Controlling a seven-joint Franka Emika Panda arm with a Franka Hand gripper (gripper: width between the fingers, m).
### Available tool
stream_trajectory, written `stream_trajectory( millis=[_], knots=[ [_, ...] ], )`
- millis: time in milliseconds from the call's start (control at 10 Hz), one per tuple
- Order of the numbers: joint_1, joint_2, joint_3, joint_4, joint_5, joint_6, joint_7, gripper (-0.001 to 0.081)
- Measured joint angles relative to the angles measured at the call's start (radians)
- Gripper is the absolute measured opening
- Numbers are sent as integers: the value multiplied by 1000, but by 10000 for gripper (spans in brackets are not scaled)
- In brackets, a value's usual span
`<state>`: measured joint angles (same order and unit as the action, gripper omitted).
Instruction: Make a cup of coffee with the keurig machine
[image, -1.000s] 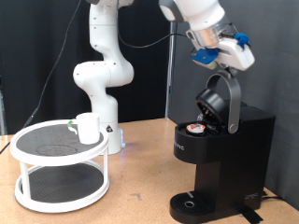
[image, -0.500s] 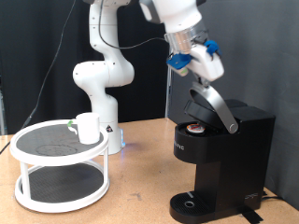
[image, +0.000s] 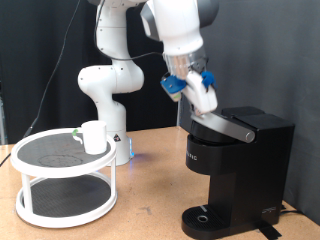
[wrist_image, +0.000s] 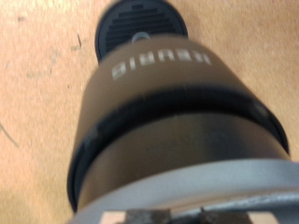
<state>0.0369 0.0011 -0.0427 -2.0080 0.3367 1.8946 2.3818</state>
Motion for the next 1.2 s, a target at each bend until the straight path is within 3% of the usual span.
stream_trajectory(
  millis=[300,600,900,1200],
  knots=[
    [-4,43,-2,-49,-12,79,-8,0],
    [-7,46,-3,-64,-7,125,-54,0],
    [-7,3,-3,-130,38,215,-209,0],
    [-20,-49,-19,-179,85,228,-252,0]
  ],
)
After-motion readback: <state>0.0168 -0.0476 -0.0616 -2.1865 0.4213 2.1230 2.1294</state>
